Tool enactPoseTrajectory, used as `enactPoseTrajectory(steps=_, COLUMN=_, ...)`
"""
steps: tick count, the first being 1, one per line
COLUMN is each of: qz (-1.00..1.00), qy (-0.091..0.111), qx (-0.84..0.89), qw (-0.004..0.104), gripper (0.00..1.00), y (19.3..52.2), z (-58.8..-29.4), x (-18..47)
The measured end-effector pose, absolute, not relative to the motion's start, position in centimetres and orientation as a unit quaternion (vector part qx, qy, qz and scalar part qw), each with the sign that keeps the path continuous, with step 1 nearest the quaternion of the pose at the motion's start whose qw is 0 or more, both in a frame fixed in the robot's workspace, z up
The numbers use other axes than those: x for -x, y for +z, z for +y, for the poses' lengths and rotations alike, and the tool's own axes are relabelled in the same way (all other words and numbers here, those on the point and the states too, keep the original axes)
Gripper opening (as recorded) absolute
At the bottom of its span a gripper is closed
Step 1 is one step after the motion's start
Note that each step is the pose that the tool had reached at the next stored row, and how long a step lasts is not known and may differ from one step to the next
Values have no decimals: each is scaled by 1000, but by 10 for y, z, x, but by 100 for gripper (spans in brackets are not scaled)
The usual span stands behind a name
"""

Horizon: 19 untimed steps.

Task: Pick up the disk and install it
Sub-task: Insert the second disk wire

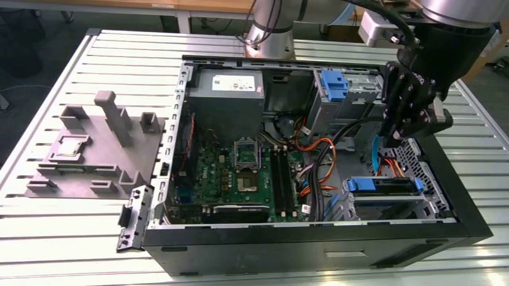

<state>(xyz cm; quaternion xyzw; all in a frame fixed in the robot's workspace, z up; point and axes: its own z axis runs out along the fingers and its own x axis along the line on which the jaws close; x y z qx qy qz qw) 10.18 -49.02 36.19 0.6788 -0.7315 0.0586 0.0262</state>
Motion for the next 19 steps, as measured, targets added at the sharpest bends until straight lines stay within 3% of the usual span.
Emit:
enactPoseTrajectory(steps=4, qz=-731, qy=64, qx=-679, qw=31, gripper=29, y=357, z=-490, x=-102)
enactPoseTrajectory(steps=6, qz=-731, qy=65, qx=-679, qw=32, gripper=17, y=355, z=-490, x=-103)
enactPoseTrajectory(steps=15, qz=-731, qy=64, qx=-679, qw=31, gripper=16, y=353, z=-499, x=-103)
enactPoseTrajectory(steps=19, qz=-732, qy=55, qx=-679, qw=22, gripper=16, y=352, z=-507, x=-102)
